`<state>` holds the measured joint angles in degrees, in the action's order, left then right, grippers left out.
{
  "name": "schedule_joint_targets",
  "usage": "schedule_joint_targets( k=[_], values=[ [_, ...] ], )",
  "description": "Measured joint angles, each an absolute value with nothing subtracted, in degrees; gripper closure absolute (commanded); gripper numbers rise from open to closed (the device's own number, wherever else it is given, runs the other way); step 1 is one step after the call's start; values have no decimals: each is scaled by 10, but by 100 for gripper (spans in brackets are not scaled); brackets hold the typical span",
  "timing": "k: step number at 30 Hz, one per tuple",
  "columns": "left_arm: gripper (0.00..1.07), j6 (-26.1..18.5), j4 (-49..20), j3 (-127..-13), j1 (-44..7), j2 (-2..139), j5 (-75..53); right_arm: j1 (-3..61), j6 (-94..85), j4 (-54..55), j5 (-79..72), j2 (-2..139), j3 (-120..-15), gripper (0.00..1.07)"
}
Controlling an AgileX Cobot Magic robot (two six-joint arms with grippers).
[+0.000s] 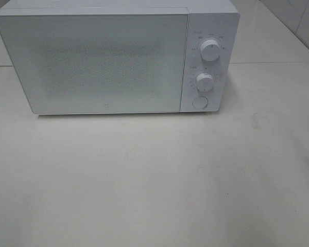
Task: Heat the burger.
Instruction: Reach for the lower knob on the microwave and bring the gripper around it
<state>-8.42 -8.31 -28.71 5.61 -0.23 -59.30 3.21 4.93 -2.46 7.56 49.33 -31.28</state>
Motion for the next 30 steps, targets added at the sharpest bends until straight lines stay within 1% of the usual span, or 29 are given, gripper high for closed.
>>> schedule_joint_targets(
  k=[10, 12, 15, 17, 18, 20, 23, 25, 26, 27, 28, 29, 30],
  values=[
    [9, -84, -83, -287, 56, -2, -593, 32, 50, -25, -49, 577, -313, 32],
    [9, -84, -83, -287, 56, -2, -593, 32, 50, -25, -137, 611, -300, 32],
    [9, -84, -83, -287, 56, -2, -593, 32, 50, -25, -169, 618, -291, 32],
    [9, -84, -83, -287, 56, -2, -593, 35, 48, -9, -254, 637, -262, 32],
    [9, -84, -83, -287, 56, -2, -593, 35, 48, -9, -254, 637, -262, 32],
    [9, -84, -84, -287, 56, -2, -593, 64, 0, 40, -353, 653, -227, 32],
    [9, -84, -84, -287, 56, -2, -593, 77, -17, 57, -376, 658, -219, 32],
    [9, -84, -84, -287, 56, -2, -593, 132, -84, 133, -446, 682, -199, 32],
    [9, -84, -84, -287, 56, -2, -593, 132, -84, 133, -446, 682, -199, 32],
    [9, -84, -84, -287, 56, -2, -593, 149, -100, 152, -459, 691, -196, 32],
    [9, -84, -84, -287, 56, -2, -593, 180, -124, 186, -480, 708, -193, 32],
    [9, -84, -84, -287, 56, -2, -593, 180, -124, 186, -480, 708, -193, 32],
    [9, -84, -84, -287, 56, -2, -593, 196, -137, 204, -491, 717, -191, 32]
  ],
)
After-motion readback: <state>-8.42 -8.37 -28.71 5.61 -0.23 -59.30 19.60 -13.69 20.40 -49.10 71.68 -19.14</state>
